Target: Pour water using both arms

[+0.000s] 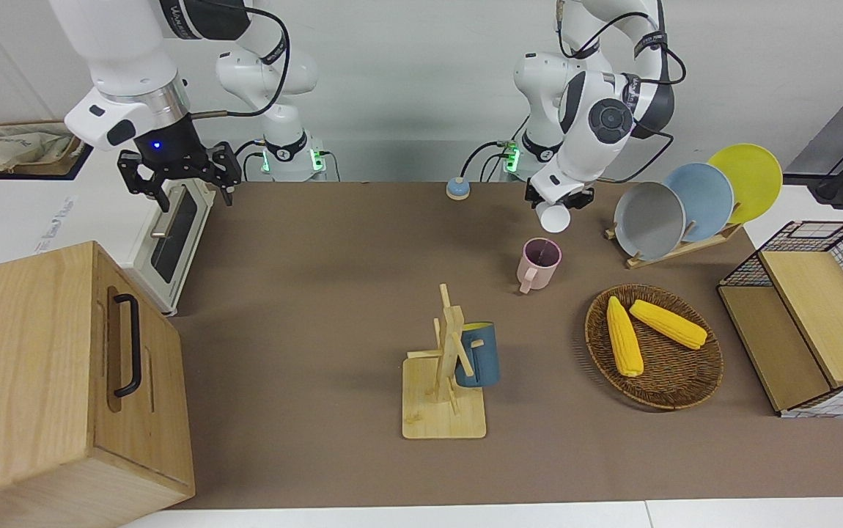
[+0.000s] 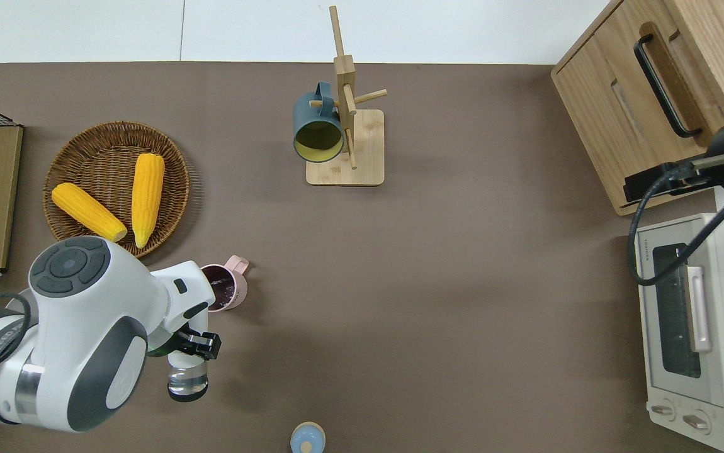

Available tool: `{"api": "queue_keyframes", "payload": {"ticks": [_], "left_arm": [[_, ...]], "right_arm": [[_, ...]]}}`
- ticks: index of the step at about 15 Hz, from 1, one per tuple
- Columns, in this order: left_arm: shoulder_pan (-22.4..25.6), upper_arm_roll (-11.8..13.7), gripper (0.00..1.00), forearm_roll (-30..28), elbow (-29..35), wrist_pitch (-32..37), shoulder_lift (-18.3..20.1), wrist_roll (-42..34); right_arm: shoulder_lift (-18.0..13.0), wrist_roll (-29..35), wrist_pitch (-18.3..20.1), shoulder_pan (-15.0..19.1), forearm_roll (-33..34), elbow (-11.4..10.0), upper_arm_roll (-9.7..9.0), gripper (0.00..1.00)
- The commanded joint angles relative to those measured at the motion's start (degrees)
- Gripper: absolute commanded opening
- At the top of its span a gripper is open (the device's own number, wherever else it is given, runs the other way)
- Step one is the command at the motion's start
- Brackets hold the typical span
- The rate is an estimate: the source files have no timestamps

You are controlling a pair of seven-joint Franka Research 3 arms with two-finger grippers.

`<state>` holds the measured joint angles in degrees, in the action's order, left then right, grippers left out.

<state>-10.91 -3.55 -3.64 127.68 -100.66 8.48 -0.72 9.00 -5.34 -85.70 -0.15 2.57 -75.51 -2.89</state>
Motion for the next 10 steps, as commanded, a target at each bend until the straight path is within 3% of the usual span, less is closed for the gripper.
{"api": "queue_keyframes", "payload": {"ticks": [1,10], "left_arm": [[-0.69,0.21,0.0,1.35,-1.9,2.4,0.58,0.46],[-0.6,0.29,0.0,0.82,-0.59,0.74,2.24,0.19]], "right_arm": [[-1.18,0.77,-0.88,0.33,-1.17,-1.57,-0.19,0.983],[-1.18,0.77,-0.79,0.33,-1.17,-1.57,-0.19,0.983]]}}
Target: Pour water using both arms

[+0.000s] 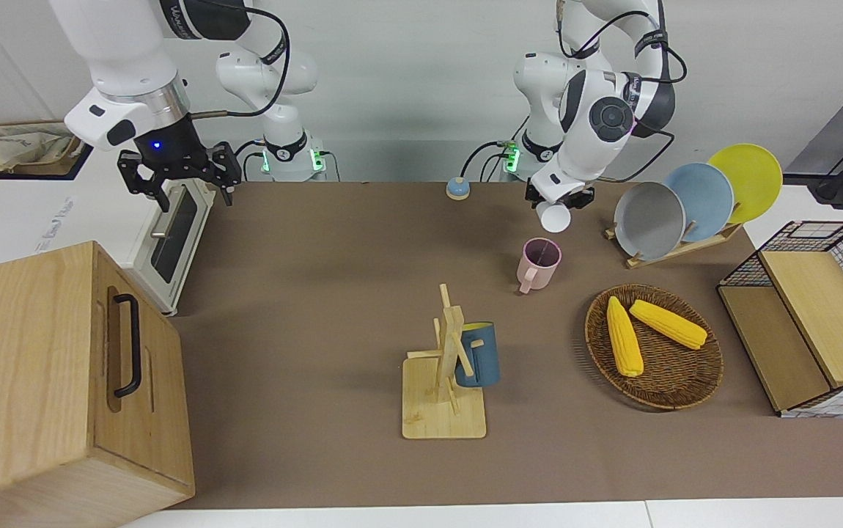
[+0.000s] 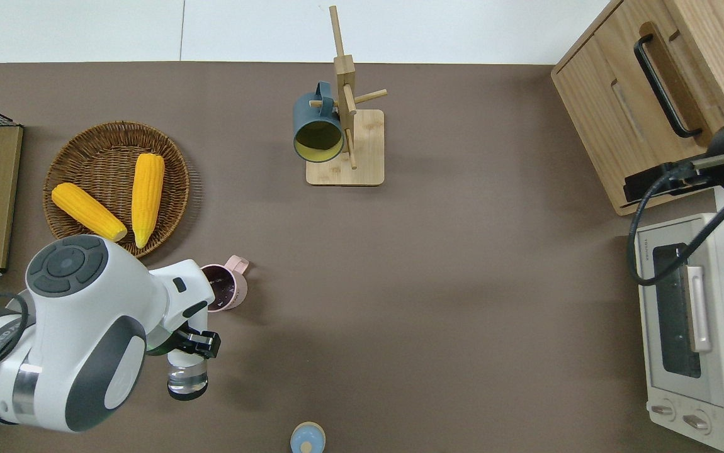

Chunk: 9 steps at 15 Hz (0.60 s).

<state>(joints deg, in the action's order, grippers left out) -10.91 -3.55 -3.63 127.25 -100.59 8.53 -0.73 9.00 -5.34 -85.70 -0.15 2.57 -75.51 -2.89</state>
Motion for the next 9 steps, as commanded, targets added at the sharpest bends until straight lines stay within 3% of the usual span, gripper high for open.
{"api": "queue_keyframes", "payload": {"ticks": [1,6,9], "left_arm": [[-0.6,0.29,0.0,0.82,0.89,-0.56,2.8,0.2],[-0.6,0.47,0.0,-0.49,11.34,-13.91,11.14,0.2],[-0.69,0.38,0.0,-0.59,13.64,-17.36,12.38,0.29]], "right_arm": [[-1.18,0.77,-0.88,0.33,-1.17,-1.57,-0.19,0.983],[-1.18,0.77,-0.79,0.42,-1.17,-1.57,-0.19,0.983],[-1.18,0.77,-0.79,0.33,-1.17,-1.57,-0.19,0.983]]}}
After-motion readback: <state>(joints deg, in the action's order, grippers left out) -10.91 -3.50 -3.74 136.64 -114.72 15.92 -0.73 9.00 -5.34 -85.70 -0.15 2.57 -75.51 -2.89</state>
